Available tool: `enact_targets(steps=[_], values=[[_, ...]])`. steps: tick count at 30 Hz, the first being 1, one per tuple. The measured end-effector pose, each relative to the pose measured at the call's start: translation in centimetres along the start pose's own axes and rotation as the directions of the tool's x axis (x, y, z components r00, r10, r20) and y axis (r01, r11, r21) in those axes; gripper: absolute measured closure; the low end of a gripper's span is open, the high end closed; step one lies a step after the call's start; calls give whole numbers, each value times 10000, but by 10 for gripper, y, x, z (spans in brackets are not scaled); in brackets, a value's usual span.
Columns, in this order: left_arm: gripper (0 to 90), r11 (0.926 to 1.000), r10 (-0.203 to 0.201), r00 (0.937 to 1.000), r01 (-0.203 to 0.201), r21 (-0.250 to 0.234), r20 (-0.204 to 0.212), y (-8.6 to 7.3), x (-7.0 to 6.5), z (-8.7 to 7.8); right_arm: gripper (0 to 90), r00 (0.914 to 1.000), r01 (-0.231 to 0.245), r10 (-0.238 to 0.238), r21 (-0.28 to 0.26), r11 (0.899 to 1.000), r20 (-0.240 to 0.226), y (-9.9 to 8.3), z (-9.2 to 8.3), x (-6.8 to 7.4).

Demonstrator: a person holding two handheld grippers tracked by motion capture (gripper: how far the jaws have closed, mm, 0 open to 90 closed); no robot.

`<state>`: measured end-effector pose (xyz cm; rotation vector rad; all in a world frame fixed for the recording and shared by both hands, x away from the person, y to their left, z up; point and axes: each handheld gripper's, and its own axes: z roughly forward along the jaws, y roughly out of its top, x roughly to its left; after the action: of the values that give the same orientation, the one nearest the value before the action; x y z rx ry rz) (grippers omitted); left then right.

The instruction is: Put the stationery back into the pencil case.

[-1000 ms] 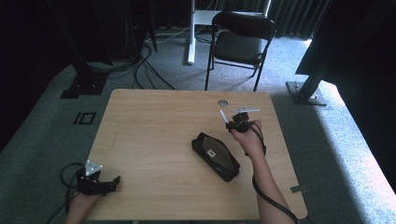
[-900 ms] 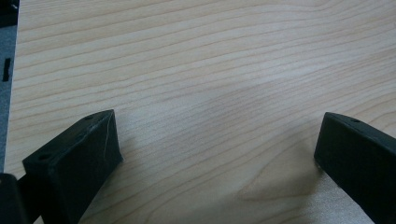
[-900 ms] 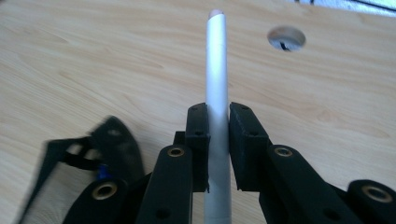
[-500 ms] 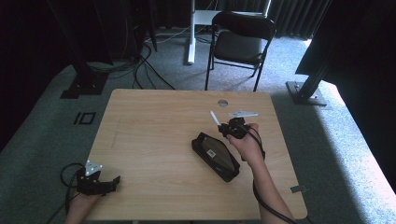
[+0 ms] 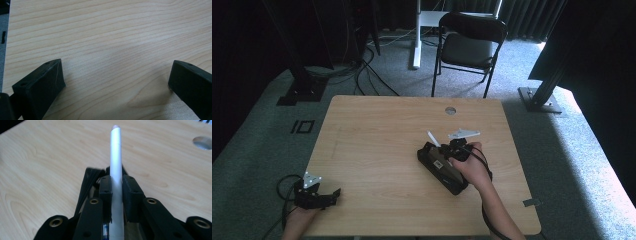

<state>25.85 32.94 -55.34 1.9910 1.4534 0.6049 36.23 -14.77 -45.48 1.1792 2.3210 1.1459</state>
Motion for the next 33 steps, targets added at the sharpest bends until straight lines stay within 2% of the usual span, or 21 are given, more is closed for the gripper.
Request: enact_targets(steps=[7,15,21,28,33], values=[[5,10000,2,10000,-2,1,1,0,0,0,787,9997,165,-155,523,9985,-209,-15,8,2],[5,10000,0,10000,0,-1,0,0,0,0,786,9988,462,-442,1111,9927,-197,-23,11,5],[5,10000,5,10000,-5,2,1,0,0,0,786,9979,648,-636,1360,9886,-129,-26,14,7],[5,10000,2,10000,-2,1,-1,0,0,0,786,9964,842,-849,1946,9773,-45,-28,21,10],[5,10000,5,10000,-5,3,-1,0,0,0,786,9972,751,-748,2084,9751,-94,-30,27,9]])
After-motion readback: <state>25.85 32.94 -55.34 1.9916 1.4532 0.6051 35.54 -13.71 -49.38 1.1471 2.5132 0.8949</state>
